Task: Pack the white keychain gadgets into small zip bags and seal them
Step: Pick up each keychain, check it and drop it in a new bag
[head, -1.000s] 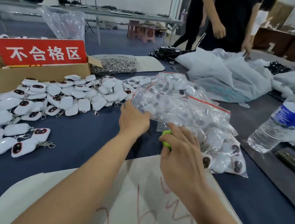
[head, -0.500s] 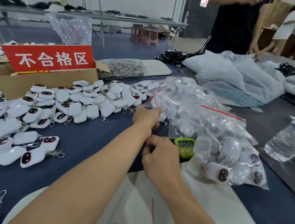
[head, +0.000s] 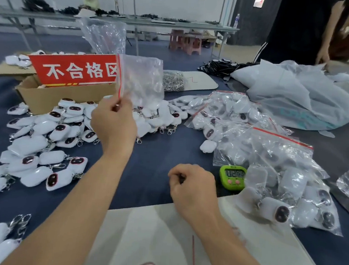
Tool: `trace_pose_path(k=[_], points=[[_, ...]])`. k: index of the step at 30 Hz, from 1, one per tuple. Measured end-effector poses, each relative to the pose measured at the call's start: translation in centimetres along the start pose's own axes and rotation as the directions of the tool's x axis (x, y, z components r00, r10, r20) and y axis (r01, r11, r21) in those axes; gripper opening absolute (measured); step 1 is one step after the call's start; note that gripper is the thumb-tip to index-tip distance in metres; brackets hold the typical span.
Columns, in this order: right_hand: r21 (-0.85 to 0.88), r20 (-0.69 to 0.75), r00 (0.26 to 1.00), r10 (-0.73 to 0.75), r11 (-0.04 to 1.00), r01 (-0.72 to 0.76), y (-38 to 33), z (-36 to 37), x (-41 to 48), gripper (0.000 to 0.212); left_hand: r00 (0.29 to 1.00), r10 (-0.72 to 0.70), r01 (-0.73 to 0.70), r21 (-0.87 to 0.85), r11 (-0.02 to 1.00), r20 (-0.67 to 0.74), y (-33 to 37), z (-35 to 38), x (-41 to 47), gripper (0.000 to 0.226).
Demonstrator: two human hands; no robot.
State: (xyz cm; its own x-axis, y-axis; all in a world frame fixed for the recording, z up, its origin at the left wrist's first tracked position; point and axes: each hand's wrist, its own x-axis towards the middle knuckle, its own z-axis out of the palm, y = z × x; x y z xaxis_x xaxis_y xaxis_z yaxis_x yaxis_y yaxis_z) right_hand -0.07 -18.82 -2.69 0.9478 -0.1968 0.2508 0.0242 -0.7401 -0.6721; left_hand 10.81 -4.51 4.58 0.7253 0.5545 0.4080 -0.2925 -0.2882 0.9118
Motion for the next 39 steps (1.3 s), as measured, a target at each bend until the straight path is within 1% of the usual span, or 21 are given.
trace_pose_path(k=[2, 4, 5, 7, 8, 9, 11, 13, 15, 18, 20, 22, 24, 26, 27, 28, 30, 32, 34, 37, 39], points=[[0.023, 0.056, 0.998, -0.016, 1.0, 0.014, -1.5, 1.5, -0.1, 0.017, 0.936, 0.35, -0.331, 0.242, 0.912, -0.037, 0.1, -3.4, 0.4, 0.017], [0.229, 0.086, 0.996, 0.004, 0.973, -0.024, -3.6, 3.2, -0.1, 0.021, 0.811, 0.578, -0.551, 0.455, 0.699, 0.094, -0.4, -5.8, -0.2, 0.021], [0.397, 0.097, 0.994, 0.047, 0.914, -0.082, -4.7, 3.8, 0.2, 0.024, 0.76, 0.625, -0.613, 0.513, 0.601, 0.177, -0.8, -6.7, -0.8, 0.022], [0.66, 0.181, 0.975, 0.126, 0.72, -0.215, -6.4, 4.6, 0.8, 0.024, 0.733, 0.601, -0.657, 0.557, 0.507, 0.318, -2.0, -8.0, -2.7, 0.023], [0.708, 0.218, 0.967, 0.129, 0.662, -0.247, -6.7, 5.0, 1.2, 0.024, 0.737, 0.551, -0.668, 0.55, 0.502, 0.392, -2.6, -8.4, -3.7, 0.023], [0.69, 0.229, 0.967, 0.111, 0.682, -0.242, -6.8, 5.2, 1.5, 0.025, 0.745, 0.484, -0.667, 0.527, 0.527, 0.46, -3.0, -8.6, -4.7, 0.02], [0.597, 0.195, 0.977, 0.086, 0.78, -0.188, -6.3, 5.5, 1.9, 0.029, 0.79, 0.293, -0.572, 0.475, 0.669, 0.538, -3.7, -8.9, -6.0, 0.015], [0.554, 0.169, 0.979, 0.113, 0.81, -0.189, -5.5, 5.7, 2.3, 0.031, 0.833, 0.127, -0.417, 0.458, 0.785, 0.539, -4.1, -8.8, -6.2, 0.009], [0.512, 0.185, 0.974, 0.13, 0.833, -0.208, -5.0, 5.5, 2.6, 0.03, 0.828, 0.056, -0.35, 0.436, 0.829, 0.558, -4.2, -8.7, -6.2, 0.022], [0.455, 0.249, 0.964, 0.089, 0.868, -0.198, -5.0, 5.0, 3.1, 0.029, 0.837, 0.015, -0.242, 0.345, 0.907, 0.547, -4.3, -8.9, -5.8, 0.013], [0.442, 0.247, 0.966, 0.073, 0.879, -0.179, -4.8, 4.8, 3.2, 0.027, 0.906, 0.015, -0.179, 0.35, 0.919, 0.424, -4.3, -9.2, -5.6, 0.021], [0.42, 0.24, 0.968, 0.074, 0.891, -0.173, -4.6, 4.6, 3.3, 0.027, 0.959, 0.112, -0.219, 0.432, 0.875, 0.261, -3.9, -9.4, -5.4, 0.039], [0.4, 0.281, 0.958, 0.054, 0.901, -0.168, -4.5, 4.5, 3.1, 0.02, 0.933, 0.293, -0.359, 0.504, 0.786, 0.208, -2.9, -9.4, -5.7, 0.054], [0.45, 0.256, 0.965, 0.049, 0.878, -0.164, -4.5, 3.9, 2.9, 0.014, 0.831, 0.515, -0.544, 0.506, 0.669, 0.212, -2.7, -9.4, -6.2, 0.062], [0.422, 0.166, 0.984, 0.065, 0.897, -0.13, -4.1, 3.4, 3.2, 0.012, 0.778, 0.589, -0.608, 0.496, 0.62, 0.218, -2.8, -9.3, -6.3, 0.065], [0.294, 0.032, 0.997, 0.074, 0.952, -0.081, -3.6, 2.8, 3.6, 0.016, 0.746, 0.623, -0.645, 0.487, 0.589, 0.235, -2.9, -9.2, -6.4, 0.067], [-0.146, -0.173, 0.984, 0.036, 0.987, -0.062, -2.3, 1.1, 4.5, 0.039, 0.722, 0.626, -0.679, 0.475, 0.56, 0.294, -3.2, -8.9, -6.5, 0.067], [-0.448, -0.154, 0.983, 0.1, 0.879, -0.16, -0.9, -0.5, 5.3, 0.055, 0.732, 0.562, -0.68, 0.474, 0.56, 0.386, -3.5, -8.6, -6.7, 0.063], [-0.579, -0.056, 0.978, 0.199, 0.792, -0.194, 0.0, -0.8, 5.4, 0.059, 0.753, 0.452, -0.656, 0.497, 0.568, 0.478, -3.9, -8.2, -6.9, 0.057], [-0.647, 0.045, 0.985, 0.164, 0.756, -0.096, 0.2, -0.3, 5.4, 0.047, 0.776, 0.284, -0.607, 0.544, 0.579, 0.564, -4.6, -8.0, -6.9, 0.054], [-0.584, 0.071, 0.995, 0.065, 0.812, -0.011, 0.3, 0.0, 5.5, 0.053, 0.775, 0.209, -0.588, 0.557, 0.587, 0.597, -4.9, -8.0, -6.7, 0.054]])
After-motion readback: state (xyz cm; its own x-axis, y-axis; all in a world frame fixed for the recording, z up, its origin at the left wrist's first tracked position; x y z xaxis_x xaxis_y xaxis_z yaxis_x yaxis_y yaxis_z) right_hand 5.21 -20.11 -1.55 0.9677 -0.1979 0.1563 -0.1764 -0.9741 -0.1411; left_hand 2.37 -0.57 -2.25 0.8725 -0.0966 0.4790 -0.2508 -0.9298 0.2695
